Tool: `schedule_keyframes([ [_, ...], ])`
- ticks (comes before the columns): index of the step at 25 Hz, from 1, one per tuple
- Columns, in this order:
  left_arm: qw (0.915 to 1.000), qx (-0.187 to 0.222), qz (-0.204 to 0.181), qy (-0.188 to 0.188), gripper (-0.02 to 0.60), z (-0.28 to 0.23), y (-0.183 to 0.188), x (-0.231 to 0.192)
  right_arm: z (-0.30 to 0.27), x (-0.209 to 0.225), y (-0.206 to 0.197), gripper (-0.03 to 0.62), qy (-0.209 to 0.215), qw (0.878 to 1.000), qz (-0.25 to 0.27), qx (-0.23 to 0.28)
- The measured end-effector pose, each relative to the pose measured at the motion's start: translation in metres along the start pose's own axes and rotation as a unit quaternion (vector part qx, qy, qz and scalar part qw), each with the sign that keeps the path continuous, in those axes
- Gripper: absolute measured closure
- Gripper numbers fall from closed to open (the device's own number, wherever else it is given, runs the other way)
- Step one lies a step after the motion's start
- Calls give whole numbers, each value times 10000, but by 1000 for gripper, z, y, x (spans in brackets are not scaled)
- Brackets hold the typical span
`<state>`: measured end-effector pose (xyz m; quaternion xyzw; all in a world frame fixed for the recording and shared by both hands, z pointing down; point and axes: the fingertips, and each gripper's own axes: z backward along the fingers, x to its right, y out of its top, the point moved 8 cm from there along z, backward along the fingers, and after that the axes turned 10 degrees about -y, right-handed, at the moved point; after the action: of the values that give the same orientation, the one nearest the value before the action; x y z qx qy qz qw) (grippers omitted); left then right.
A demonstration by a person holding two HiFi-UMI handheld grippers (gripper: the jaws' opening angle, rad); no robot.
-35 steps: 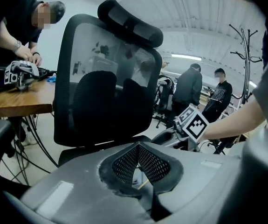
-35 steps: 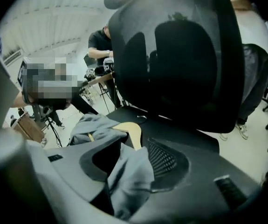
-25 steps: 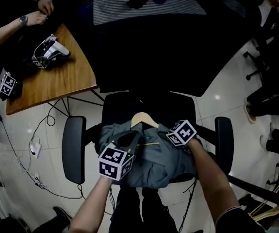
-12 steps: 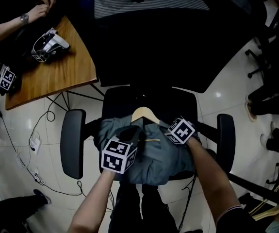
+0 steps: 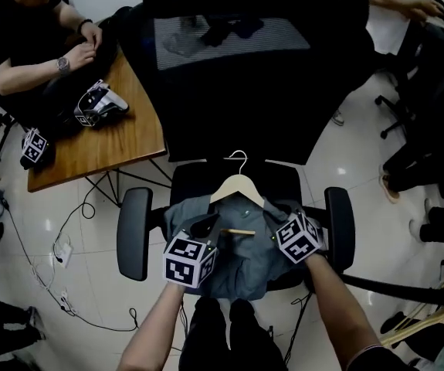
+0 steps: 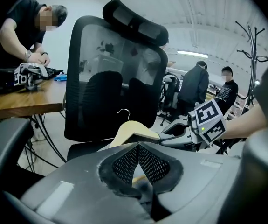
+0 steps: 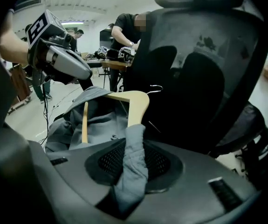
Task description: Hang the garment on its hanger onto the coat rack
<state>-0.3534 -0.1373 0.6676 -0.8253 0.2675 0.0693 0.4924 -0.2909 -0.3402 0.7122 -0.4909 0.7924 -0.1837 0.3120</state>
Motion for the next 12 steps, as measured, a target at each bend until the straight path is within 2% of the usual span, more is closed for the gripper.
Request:
schedule_keyframes([
  [5,9994,224,-246,-103,578,28,27,26,62,11,29,473,-948,9940,195,514],
  [12,9954,595,-720,-186,579,66,65,56,151,25,64,473,-2083,9692,46,1312],
])
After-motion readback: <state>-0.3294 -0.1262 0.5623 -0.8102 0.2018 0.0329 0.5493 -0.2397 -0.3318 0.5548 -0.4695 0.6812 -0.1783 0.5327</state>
